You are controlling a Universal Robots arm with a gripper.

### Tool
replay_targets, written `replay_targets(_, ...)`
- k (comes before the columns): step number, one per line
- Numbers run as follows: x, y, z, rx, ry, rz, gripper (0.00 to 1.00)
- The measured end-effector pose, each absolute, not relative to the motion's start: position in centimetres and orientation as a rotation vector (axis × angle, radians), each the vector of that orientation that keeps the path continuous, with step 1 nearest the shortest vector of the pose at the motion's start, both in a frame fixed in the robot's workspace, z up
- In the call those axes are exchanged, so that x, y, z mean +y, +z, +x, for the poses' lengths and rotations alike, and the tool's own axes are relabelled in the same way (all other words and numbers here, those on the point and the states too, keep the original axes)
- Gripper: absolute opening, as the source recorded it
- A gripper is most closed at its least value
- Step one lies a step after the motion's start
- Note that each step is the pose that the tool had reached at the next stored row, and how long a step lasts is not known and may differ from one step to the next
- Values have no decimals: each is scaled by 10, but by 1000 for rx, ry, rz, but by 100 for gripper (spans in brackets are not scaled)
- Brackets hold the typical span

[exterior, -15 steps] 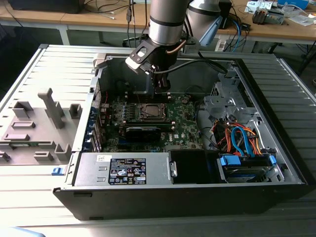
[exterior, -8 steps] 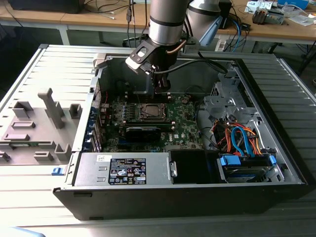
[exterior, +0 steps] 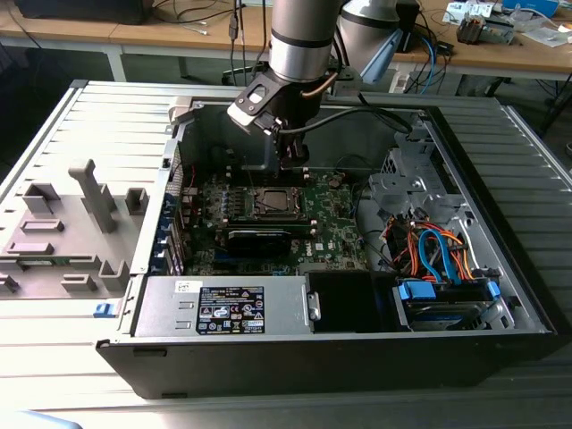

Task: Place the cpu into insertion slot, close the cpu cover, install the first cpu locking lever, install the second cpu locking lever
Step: 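Install the first cpu locking lever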

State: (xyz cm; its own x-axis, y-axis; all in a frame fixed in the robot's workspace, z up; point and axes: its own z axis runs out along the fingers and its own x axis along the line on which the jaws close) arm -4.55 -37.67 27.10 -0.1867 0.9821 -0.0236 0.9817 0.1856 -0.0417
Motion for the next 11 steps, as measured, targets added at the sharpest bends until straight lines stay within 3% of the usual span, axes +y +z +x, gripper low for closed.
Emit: replay_targets(11,-377,271,-46,-2424,74,-1984,11)
